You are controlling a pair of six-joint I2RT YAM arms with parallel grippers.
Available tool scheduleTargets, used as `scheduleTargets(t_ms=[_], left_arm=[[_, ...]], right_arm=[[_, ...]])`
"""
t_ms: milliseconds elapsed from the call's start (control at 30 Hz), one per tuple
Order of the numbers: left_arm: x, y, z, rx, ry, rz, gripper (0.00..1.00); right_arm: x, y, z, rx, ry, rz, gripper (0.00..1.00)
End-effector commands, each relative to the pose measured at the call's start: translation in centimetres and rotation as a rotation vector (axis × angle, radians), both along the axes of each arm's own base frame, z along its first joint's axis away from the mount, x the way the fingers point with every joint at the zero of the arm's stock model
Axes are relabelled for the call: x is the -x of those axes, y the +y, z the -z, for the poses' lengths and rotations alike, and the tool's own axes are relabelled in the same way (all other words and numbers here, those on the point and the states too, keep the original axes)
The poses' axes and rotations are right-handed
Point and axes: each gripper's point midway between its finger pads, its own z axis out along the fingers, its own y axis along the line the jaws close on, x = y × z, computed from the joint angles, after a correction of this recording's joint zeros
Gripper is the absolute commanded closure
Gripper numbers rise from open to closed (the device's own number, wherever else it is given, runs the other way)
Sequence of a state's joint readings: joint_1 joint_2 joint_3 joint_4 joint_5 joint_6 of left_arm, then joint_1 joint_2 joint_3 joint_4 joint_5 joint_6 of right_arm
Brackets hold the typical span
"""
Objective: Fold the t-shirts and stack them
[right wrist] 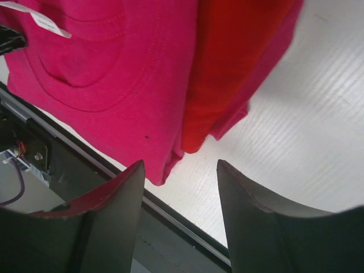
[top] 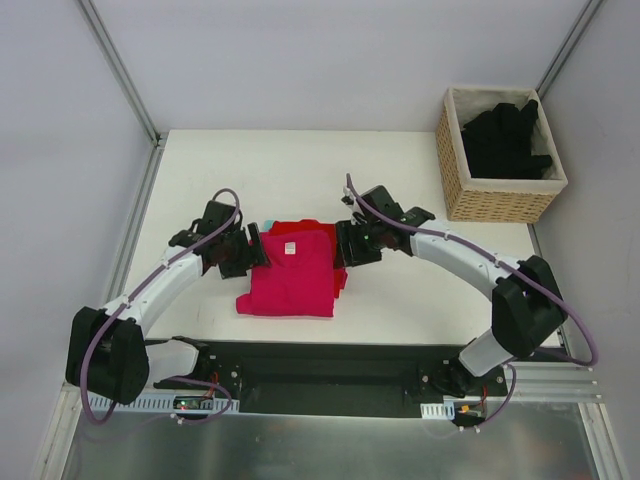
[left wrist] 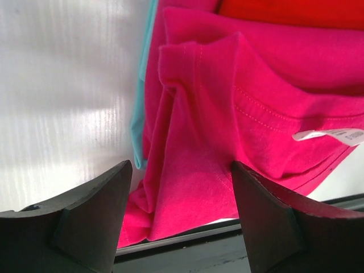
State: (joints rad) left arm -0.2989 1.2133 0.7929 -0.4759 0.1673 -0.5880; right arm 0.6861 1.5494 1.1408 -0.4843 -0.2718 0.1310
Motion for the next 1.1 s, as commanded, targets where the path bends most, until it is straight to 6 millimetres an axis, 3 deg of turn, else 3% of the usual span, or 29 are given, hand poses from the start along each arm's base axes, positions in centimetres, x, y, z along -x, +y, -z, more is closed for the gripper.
scheduleTargets(t_ms=[0,433,833,967,1067], left_arm=[[0.3,-0.6,0.3,0.058,-0.017,0.014,0.31],[2.4,-1.0,2.2,0.100,0.020,0.048,0.34],[1.1,-2.3,3.2,0.140,-0.005,0.116,0.36],[0.8,-2.7,3.8,0.149,0.005,0.137,0.44],[0.7,-2.8,3.9,0.154,0.011,0.152,0.57]], right_arm=[[0.5,2.8,-0.2,-0.086,0.018,-0.035,0.43],[1.9,6.7,0.9,-0.110,0.061,-0.095,0.44],[1.8,6.6,0.9,-0.086,0.066,-0.092,0.48],[1.6,6.9,0.9,-0.075,0.076,-0.098,0.49],[1.6,7.3,1.2,-0.075,0.092,-0.099,0.50]])
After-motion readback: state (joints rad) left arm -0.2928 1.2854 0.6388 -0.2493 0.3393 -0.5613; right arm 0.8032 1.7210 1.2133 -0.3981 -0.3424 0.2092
